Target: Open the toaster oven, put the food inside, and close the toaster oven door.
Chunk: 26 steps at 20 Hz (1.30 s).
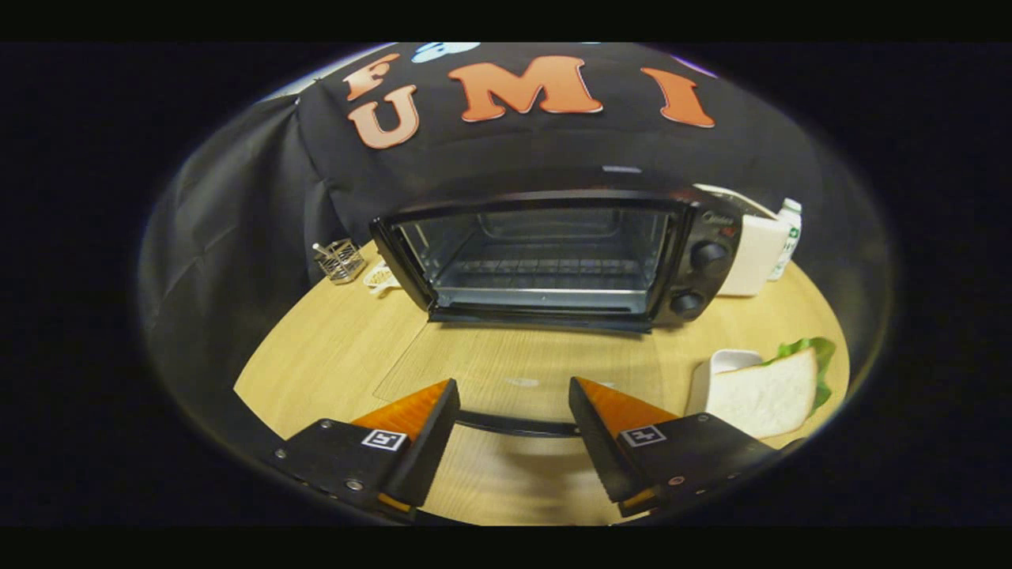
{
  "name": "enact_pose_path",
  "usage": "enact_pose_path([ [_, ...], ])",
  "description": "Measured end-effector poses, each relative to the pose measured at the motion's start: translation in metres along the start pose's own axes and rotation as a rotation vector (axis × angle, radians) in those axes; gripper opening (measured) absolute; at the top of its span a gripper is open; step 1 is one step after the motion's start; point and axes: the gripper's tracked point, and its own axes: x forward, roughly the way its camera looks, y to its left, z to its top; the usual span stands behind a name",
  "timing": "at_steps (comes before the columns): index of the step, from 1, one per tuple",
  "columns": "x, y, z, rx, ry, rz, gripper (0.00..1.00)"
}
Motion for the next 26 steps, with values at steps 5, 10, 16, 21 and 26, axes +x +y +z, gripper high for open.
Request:
enact_pose_path([
  [5,-0.046,-0.070,0.042,0.035,-0.101,-0.088,0.93],
  [10,-0.080,-0.162,0.042,0.035,-0.084,-0.244,0.95],
  [16,-0.072,-0.218,-0.005,0.073,0.028,-0.299,0.98],
  [21,-0.048,-0.211,-0.047,0.116,0.145,-0.229,0.98],
  [26,-0.021,-0.206,-0.065,0.167,0.203,-0.191,0.99],
])
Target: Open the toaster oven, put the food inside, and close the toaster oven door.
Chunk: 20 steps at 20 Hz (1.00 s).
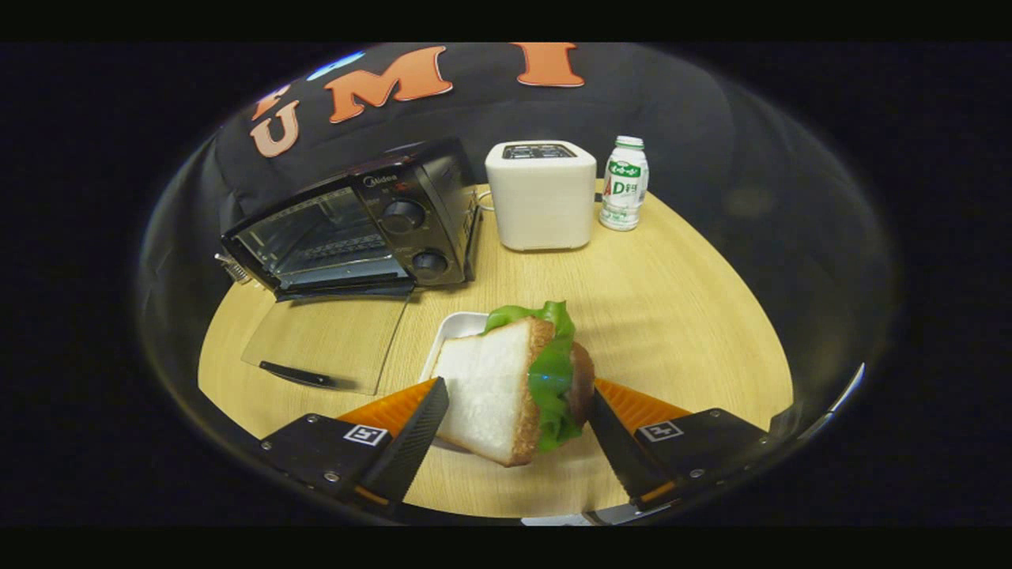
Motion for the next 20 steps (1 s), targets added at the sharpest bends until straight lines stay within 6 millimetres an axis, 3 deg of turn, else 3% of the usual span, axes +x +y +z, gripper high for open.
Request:
enact_pose_path([
  [8,0.016,0.012,-0.011,0.160,0.065,0.091,0.97],
  [10,0.013,0.016,-0.007,0.184,0.059,0.110,0.84],
  [12,0.007,0.026,0.001,0.235,0.037,0.146,0.61],
  [13,0.007,0.025,0.001,0.251,0.042,0.139,0.42],
  [20,-0.011,0.023,0.017,0.313,0.011,0.144,0.36],
])
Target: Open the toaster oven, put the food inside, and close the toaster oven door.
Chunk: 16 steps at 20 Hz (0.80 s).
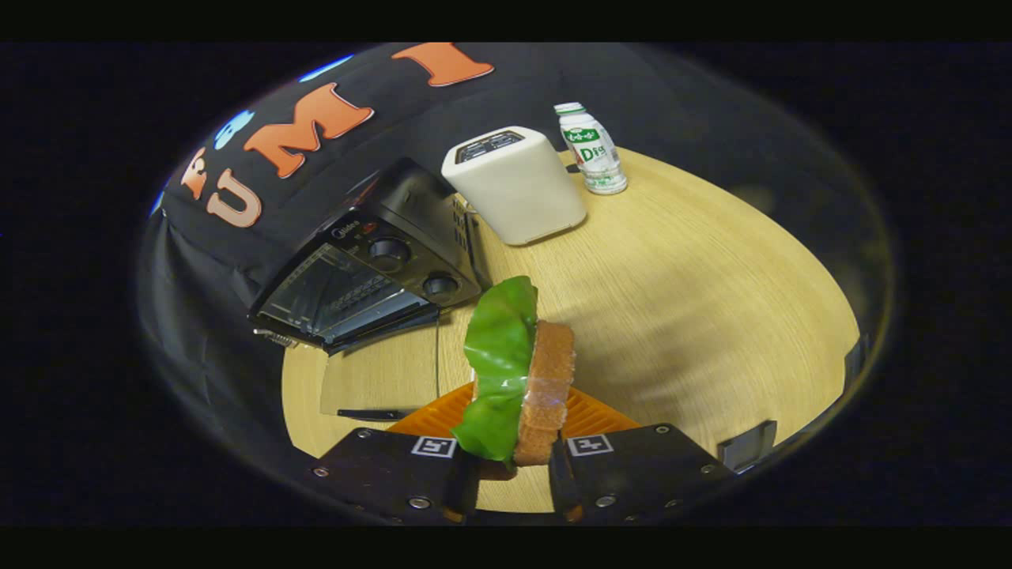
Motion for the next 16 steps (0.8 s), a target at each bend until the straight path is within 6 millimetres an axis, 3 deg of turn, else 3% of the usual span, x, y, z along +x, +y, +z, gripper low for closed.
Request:
enact_pose_path([
  [8,-0.025,0.039,0.031,0.058,-0.081,0.077,0.36],
  [16,-0.013,0.110,0.024,0.029,-0.051,0.177,0.36],
])
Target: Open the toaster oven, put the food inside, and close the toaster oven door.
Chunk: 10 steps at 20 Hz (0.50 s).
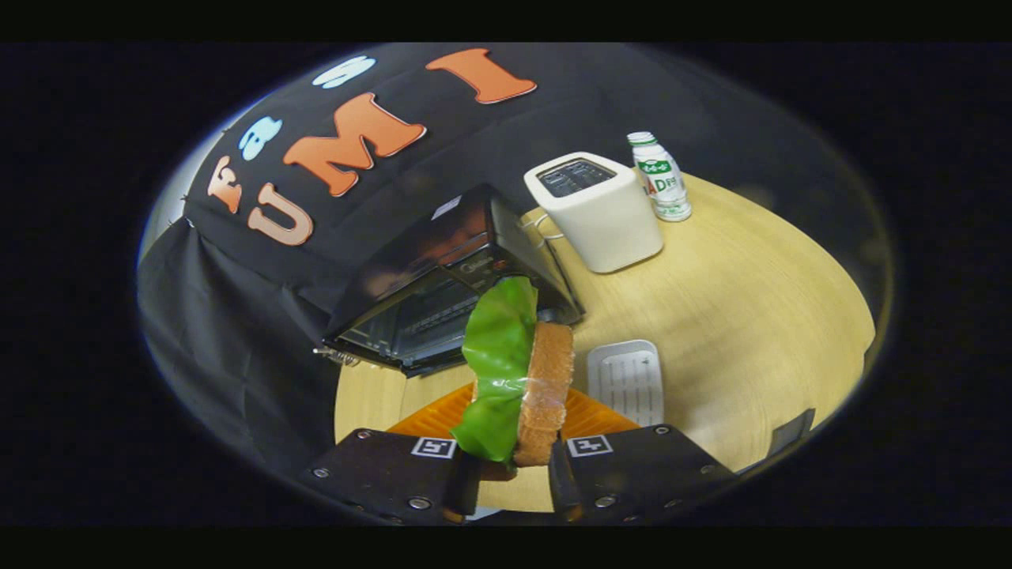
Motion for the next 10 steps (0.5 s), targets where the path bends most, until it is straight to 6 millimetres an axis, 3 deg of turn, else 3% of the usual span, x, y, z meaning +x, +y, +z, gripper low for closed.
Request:
enact_pose_path([
  [7,0.030,0.065,-0.008,-0.003,0.023,0.107,0.36],
  [10,0.049,0.080,-0.008,0.017,0.019,0.126,0.36],
])
